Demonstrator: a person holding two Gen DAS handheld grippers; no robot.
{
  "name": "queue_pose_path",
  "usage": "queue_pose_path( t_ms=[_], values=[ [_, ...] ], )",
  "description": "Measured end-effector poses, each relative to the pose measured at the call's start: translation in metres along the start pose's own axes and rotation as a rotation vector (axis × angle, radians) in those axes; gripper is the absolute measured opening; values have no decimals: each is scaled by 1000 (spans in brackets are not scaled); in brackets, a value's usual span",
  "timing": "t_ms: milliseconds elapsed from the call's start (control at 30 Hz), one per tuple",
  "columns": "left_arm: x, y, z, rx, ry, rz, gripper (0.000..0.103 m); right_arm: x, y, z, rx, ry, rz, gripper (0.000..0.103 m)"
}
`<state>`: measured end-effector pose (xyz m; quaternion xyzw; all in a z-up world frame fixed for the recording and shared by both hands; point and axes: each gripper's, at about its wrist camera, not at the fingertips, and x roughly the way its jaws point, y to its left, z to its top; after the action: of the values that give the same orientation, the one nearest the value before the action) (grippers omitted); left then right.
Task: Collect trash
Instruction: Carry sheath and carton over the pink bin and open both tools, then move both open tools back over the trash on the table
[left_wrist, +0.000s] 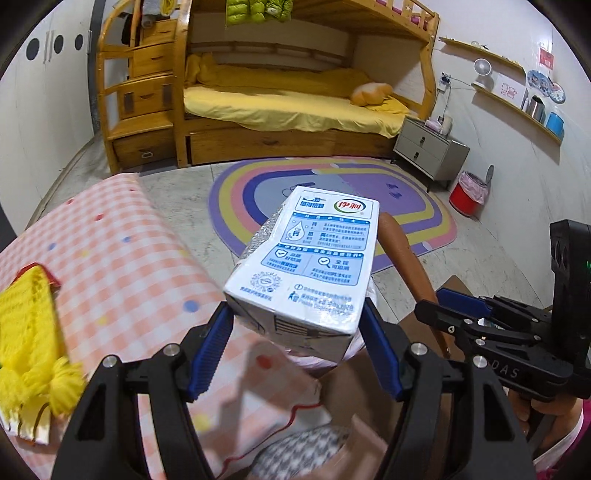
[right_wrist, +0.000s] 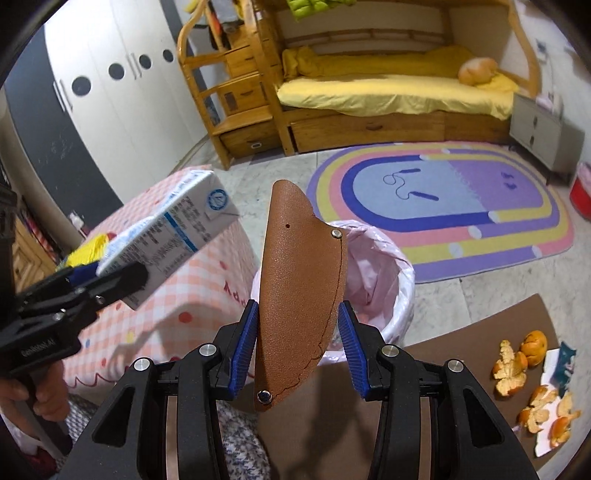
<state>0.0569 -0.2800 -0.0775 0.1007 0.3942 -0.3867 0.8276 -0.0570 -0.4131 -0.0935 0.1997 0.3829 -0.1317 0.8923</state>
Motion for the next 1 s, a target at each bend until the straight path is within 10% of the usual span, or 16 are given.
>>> queue_pose_path(
  t_ms=[433, 1000],
  values=[
    [46, 9, 39, -37, 10, 13, 82, 46, -34, 40, 102, -40, 24, 50],
    [-22, 50, 1, -85, -40, 148, 85, 4, 8, 24, 36, -40, 27, 55]
  ],
)
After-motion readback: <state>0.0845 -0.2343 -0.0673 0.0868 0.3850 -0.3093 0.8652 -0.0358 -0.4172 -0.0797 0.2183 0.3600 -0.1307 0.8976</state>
